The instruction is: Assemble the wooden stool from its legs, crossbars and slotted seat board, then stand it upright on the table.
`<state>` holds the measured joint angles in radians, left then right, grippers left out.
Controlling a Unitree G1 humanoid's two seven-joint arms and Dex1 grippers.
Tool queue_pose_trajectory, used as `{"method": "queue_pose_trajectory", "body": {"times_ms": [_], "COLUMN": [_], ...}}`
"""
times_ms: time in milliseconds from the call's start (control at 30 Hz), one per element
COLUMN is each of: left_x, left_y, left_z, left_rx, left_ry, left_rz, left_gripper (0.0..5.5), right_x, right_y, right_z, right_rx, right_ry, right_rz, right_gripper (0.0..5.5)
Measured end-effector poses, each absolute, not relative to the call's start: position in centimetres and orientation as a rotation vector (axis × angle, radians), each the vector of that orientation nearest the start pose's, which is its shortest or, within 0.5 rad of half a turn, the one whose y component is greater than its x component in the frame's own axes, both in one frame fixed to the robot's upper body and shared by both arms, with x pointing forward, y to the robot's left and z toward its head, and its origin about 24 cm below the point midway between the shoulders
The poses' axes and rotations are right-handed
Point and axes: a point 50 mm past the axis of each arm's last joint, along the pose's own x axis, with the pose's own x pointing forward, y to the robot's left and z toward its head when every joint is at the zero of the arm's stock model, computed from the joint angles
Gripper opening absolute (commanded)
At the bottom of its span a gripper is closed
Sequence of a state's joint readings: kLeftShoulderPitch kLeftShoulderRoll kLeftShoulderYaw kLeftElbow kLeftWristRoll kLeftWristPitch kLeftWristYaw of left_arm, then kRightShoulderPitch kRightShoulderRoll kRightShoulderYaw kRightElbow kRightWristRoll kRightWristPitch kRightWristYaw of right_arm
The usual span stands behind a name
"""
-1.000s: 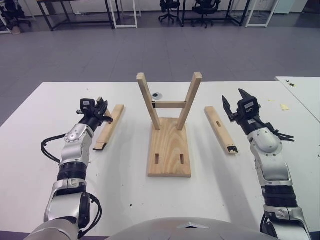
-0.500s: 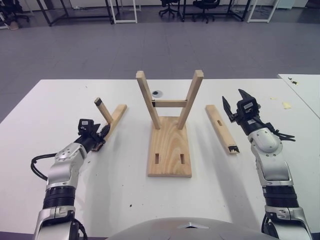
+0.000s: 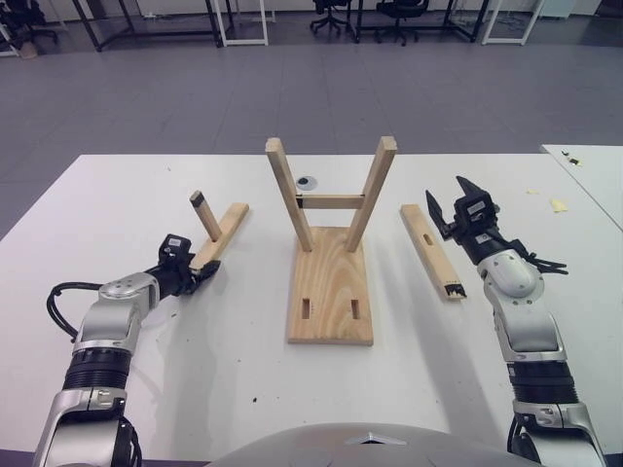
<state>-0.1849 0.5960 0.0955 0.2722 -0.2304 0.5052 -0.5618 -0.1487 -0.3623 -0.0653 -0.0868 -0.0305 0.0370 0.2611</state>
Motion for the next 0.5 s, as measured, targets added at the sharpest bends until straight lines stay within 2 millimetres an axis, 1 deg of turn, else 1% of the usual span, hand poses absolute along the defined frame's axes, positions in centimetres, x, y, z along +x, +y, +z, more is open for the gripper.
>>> {"method": "queue_pose_trajectory", "body": {"times_ms": [33, 167, 267, 333, 367, 400, 433, 467, 500], "left_x": [26.7, 26.7, 26.6, 26.6, 26.9, 27.8, 28.6, 29.7, 30.4], "left_y": [28.2, 28.1, 28.2, 28.6, 29.0, 29.3, 29.2, 28.8, 28.2], "left_z": [3.7, 3.7, 3.8, 4.0, 5.1, 7.2, 9.3, 13.2, 16.5], "left_rx": [0.136, 0.154, 0.179, 0.145, 0.11, 0.085, 0.078, 0.083, 0.098], "left_ry": [0.581, 0.586, 0.576, 0.552, 0.491, 0.391, 0.302, 0.15, 0.027], "left_rz": [-0.29, -0.308, -0.316, -0.311, -0.293, -0.28, -0.278, -0.285, -0.307], "left_gripper": [2.84, 2.06, 2.02, 2.02, 2.02, 2.02, 2.02, 2.02, 2.02], "right_x": [27.8, 27.8, 27.9, 28.0, 28.4, 28.9, 29.1, 29.7, 30.1], "right_y": [-20.3, -20.4, -20.8, -22.0, -22.9, -23.5, -23.6, -23.2, -22.5], "right_z": [11.1, 11.0, 11.0, 11.2, 11.9, 13.4, 14.8, 17.5, 19.8], "right_rx": [-0.413, -0.414, -0.395, -0.314, -0.217, -0.113, -0.039, 0.081, 0.184], "right_ry": [-0.158, -0.156, -0.133, -0.106, -0.098, -0.123, -0.155, -0.222, -0.274], "right_rz": [0.212, 0.21, 0.186, 0.136, 0.102, 0.095, 0.108, 0.17, 0.245], "right_gripper": [2.91, 2.91, 2.91, 2.91, 2.91, 2.91, 2.91, 2.91, 3.1]}}
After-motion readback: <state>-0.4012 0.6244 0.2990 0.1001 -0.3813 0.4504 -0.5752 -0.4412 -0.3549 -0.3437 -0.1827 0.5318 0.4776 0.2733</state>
